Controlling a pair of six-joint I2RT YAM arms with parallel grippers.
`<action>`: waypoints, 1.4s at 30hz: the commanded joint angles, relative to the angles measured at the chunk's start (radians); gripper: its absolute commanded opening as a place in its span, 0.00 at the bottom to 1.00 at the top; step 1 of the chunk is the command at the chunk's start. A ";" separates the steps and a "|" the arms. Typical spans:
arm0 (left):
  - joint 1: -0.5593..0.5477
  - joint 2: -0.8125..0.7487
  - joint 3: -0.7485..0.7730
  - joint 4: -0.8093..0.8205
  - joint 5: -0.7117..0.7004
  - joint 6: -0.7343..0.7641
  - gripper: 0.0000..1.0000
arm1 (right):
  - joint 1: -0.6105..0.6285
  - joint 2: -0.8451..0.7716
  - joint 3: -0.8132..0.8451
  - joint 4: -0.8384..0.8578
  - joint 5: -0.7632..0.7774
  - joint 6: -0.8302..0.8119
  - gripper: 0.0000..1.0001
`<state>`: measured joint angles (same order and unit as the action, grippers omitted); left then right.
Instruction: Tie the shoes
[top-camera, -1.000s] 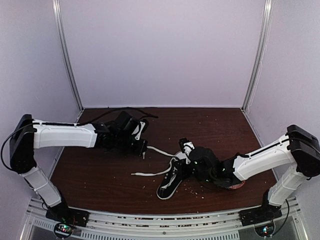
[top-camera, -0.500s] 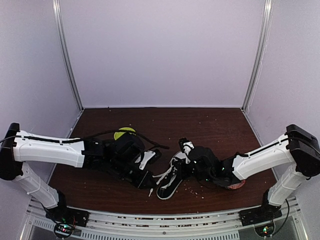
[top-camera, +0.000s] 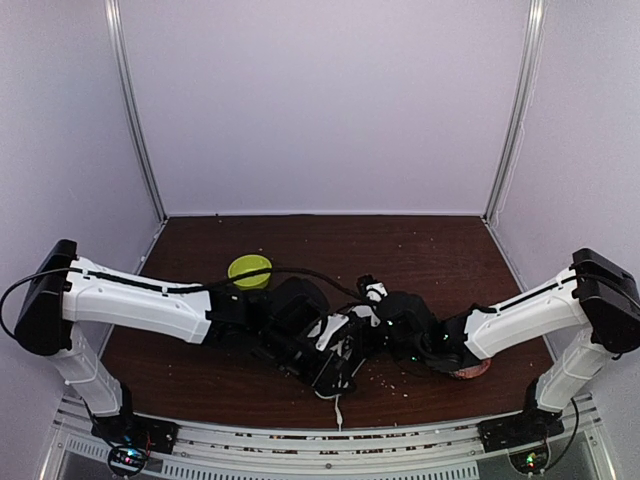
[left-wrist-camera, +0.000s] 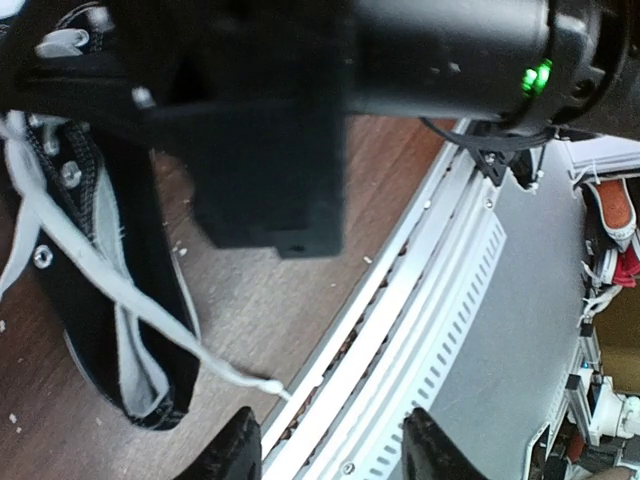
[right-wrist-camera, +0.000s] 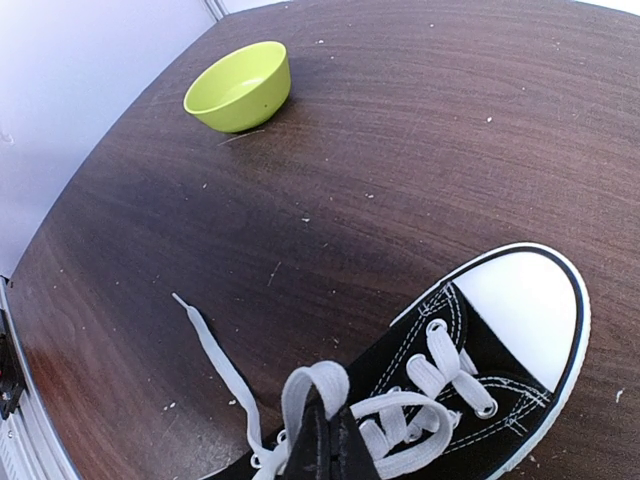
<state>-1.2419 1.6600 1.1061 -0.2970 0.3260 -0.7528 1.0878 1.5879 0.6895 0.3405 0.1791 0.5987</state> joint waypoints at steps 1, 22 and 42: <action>0.010 -0.060 0.005 -0.054 -0.105 0.067 0.53 | -0.006 -0.009 0.012 0.018 0.002 -0.001 0.00; 0.266 0.112 0.121 0.242 -0.148 0.052 0.54 | -0.006 -0.040 -0.073 0.169 -0.080 -0.036 0.00; 0.266 0.200 0.104 0.272 -0.085 -0.032 0.34 | -0.005 -0.022 -0.058 0.164 -0.072 -0.036 0.00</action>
<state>-0.9787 1.8545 1.2064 -0.0746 0.2218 -0.7643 1.0866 1.5749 0.6273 0.4686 0.1043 0.5713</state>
